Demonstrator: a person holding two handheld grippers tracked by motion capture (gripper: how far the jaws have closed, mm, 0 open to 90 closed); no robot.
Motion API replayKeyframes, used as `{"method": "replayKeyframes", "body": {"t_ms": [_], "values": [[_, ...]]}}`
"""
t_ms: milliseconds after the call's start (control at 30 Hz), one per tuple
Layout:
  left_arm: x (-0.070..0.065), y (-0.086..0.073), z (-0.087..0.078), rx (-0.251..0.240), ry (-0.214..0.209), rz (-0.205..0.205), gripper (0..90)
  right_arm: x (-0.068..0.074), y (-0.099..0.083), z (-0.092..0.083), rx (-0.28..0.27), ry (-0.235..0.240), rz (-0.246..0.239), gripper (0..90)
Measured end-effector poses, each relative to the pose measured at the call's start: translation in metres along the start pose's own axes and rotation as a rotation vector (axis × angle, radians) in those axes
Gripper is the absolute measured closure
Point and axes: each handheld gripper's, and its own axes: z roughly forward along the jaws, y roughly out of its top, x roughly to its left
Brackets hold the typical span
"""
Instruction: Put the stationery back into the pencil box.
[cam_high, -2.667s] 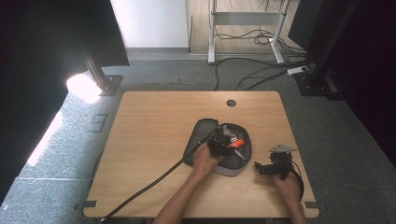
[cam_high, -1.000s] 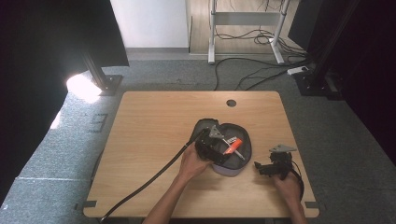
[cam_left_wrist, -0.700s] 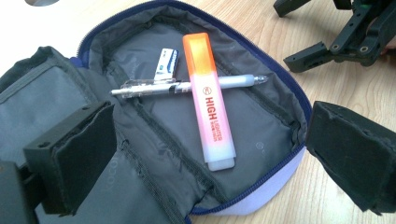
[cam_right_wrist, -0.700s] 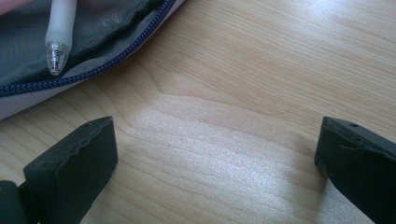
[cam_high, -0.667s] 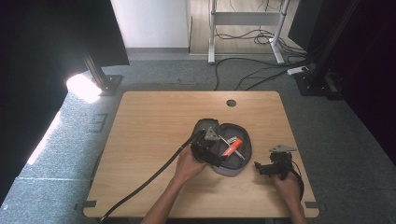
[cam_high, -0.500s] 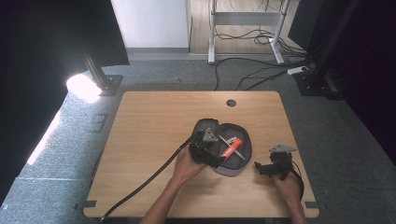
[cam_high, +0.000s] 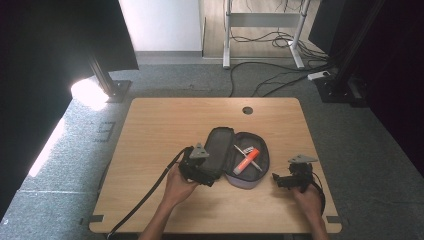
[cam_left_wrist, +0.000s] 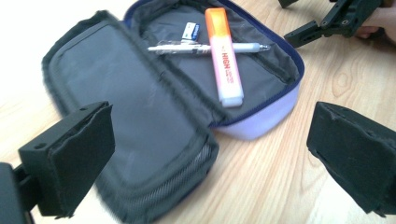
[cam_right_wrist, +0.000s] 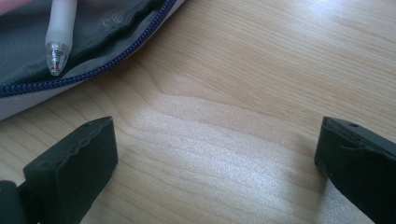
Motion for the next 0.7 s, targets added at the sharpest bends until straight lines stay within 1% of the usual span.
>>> {"method": "replayKeyframes", "body": {"t_ms": [33, 100, 133, 267, 300, 433, 467, 533, 567, 667, 700], "values": [[0.001, -0.004, -0.003, -0.007, 0.007, -0.007, 0.9, 0.0, 0.0, 0.0, 0.0, 0.0, 0.0, 0.0], [0.004, -0.011, -0.007, -0.002, 0.009, -0.01, 0.9, 0.0, 0.0, 0.0, 0.0, 0.0, -0.002, 0.0], [0.004, -0.014, -0.009, 0.0, 0.017, -0.013, 0.9, 0.0, 0.0, 0.0, 0.0, 0.0, -0.002, 0.0], [0.007, -0.027, -0.014, 0.018, 0.048, -0.006, 0.4, 0.0, 0.0, 0.0, 0.0, 0.0, -0.002, 0.0], [0.007, -0.027, -0.014, 0.018, 0.048, -0.006, 0.3, 0.0, 0.0, 0.0, 0.0, 0.0, -0.002, 0.0], [0.008, -0.035, -0.019, 0.007, 0.05, -0.016, 0.3, 0.0, 0.0, 0.0, 0.0, 0.0, -0.002, 0.0], [0.008, -0.04, -0.022, 0.003, 0.049, -0.021, 0.3, 0.0, 0.0, 0.0, 0.0, 0.0, -0.002, 0.0], [0.008, -0.045, -0.023, 0.01, 0.057, -0.019, 0.3, 0.0, 0.0, 0.0, 0.0, 0.0, -0.002, 0.0], [0.008, -0.045, -0.023, 0.01, 0.057, -0.019, 0.3, 0.0, 0.0, 0.0, 0.0, 0.0, -0.002, 0.0], [0.011, -0.056, -0.024, 0.027, 0.073, -0.022, 0.0, 0.0, 0.001, 0.001, 0.0, -0.001, -0.001, 0.0], [0.011, -0.056, -0.024, 0.027, 0.073, -0.022, 0.0, 0.0, 0.001, 0.001, 0.0, -0.001, -0.001, 0.0]]}}
